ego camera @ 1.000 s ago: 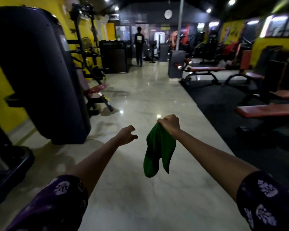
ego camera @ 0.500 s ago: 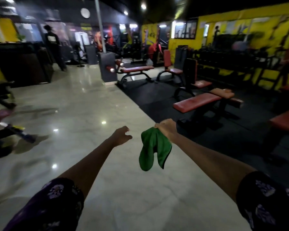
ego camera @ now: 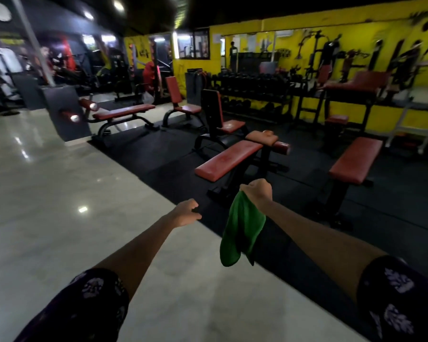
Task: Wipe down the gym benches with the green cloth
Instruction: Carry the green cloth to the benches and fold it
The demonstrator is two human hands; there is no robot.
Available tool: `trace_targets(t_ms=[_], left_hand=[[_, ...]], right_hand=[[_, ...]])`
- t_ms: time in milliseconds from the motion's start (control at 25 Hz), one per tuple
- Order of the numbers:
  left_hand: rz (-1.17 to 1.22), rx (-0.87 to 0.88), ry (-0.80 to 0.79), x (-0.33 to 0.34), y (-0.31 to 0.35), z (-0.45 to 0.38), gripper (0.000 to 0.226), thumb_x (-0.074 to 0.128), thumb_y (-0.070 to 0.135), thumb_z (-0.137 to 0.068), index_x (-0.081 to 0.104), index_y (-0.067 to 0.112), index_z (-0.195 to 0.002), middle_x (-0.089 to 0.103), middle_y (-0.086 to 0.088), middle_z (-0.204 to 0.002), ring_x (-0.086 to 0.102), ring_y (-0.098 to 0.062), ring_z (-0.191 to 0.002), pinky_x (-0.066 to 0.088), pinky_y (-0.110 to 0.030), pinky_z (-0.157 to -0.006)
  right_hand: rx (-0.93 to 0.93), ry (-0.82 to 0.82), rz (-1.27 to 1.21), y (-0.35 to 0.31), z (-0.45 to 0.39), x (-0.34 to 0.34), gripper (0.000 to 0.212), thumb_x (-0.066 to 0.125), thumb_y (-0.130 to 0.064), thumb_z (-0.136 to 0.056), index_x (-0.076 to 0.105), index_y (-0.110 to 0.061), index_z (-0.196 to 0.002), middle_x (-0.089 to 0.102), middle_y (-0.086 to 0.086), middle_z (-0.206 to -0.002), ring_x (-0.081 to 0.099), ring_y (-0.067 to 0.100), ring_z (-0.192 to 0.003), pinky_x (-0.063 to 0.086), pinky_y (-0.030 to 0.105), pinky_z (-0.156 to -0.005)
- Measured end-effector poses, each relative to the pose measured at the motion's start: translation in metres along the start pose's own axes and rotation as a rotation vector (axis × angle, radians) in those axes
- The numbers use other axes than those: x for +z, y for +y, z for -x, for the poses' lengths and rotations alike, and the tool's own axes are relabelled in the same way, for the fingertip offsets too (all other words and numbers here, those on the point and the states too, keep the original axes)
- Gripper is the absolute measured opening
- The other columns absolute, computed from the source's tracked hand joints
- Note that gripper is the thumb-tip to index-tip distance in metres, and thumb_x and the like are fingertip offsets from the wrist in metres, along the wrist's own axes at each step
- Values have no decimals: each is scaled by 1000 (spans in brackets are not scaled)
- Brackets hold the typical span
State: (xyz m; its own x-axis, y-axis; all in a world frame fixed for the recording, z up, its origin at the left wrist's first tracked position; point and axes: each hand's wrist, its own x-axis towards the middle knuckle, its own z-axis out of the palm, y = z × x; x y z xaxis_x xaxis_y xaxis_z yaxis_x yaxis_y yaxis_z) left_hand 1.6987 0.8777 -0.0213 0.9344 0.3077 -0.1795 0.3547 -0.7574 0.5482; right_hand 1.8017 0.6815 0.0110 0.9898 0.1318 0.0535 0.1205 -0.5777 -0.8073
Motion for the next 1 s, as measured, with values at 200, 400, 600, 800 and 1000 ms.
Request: trace_targets(t_ms=[200, 400, 600, 800, 1000], left_hand=[[-17, 118, -68, 0, 72, -141, 50, 60, 20, -90, 43, 6, -135, 48, -13, -136, 50, -24, -120, 41, -30, -95], [-37, 246, -114, -4, 130, -284, 51, 59, 22, -91, 41, 6, -136, 46, -13, -138, 49, -24, -120, 41, -30, -96], [-36, 380, -152, 0, 181, -427, 50, 59, 22, -91, 42, 8, -136, 45, -10, -140, 46, -23, -125, 38, -30, -101], [-58, 454, -214, -16, 237, -562, 47, 60, 20, -90, 44, 5, -132, 48, -12, -135, 48, -24, -122, 37, -29, -98], [-88, 541, -300, -3, 285, -652, 52, 59, 21, -91, 41, 6, -137, 44, -10, -142, 43, -23, -128, 34, -27, -100]], right_hand=[[42, 84, 8, 4, -133, -29, 52, 68, -18, -79, 31, -16, -43, 32, -2, -45, 31, 12, -42, 29, 25, -47], [88, 165, 18, 14, -260, -42, 48, 68, -17, -78, 36, -15, -42, 36, -2, -45, 35, 12, -43, 30, 26, -47], [157, 254, 3, 35, -387, -50, 37, 71, -20, -77, 50, -9, -48, 47, 1, -52, 46, 13, -49, 38, 27, -50], [208, 344, -4, 34, -503, -62, 41, 70, -19, -79, 47, -10, -47, 44, 2, -50, 46, 15, -50, 39, 28, -52], [274, 416, 16, 46, -590, -75, 49, 68, -18, -81, 40, -13, -42, 37, -2, -45, 37, 11, -42, 30, 24, -42]])
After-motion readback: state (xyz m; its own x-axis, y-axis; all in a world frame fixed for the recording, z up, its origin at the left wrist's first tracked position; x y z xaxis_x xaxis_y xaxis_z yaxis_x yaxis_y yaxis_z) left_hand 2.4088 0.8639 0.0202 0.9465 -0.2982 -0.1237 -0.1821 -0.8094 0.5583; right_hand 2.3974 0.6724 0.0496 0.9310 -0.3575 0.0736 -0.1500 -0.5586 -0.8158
